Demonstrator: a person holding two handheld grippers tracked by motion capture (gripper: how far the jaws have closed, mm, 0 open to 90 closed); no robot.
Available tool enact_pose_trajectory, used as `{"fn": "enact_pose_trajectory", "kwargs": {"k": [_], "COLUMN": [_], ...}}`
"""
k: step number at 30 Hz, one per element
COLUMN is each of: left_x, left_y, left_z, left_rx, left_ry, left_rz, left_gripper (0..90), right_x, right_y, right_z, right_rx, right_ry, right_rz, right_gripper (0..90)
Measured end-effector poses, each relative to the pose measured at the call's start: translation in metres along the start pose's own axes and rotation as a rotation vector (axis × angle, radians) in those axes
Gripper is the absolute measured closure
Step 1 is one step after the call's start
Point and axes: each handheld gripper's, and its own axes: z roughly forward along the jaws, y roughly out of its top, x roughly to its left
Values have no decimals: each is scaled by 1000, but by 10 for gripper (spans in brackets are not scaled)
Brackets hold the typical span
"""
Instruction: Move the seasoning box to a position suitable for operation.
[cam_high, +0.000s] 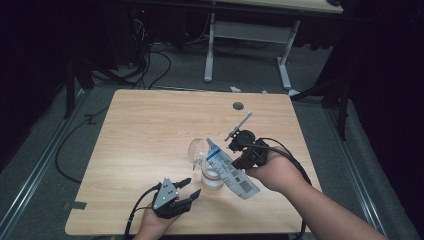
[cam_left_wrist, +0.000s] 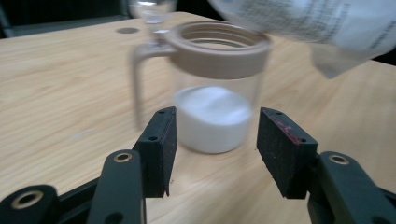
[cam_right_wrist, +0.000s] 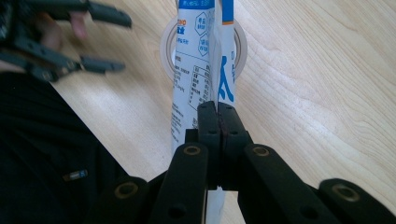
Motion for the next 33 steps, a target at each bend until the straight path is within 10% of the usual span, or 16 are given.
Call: {"fn": "enact_pose_trajectory", "kwargs": {"k": [10, 33], "left_x": [31, 34], "left_y": [-9, -10], "left_z": [-26, -30], "left_rx": [21, 8], "left_ry": [115, 119], "left_rz": [-8, -36], "left_gripper": [475, 469], "right_x": [-3, -10], "right_y": [-1, -2], "right_z": [-2, -6], "right_rx": [0, 0], "right_ry": [-4, -5], "right_rz": [1, -11], "right_gripper": [900, 900]}}
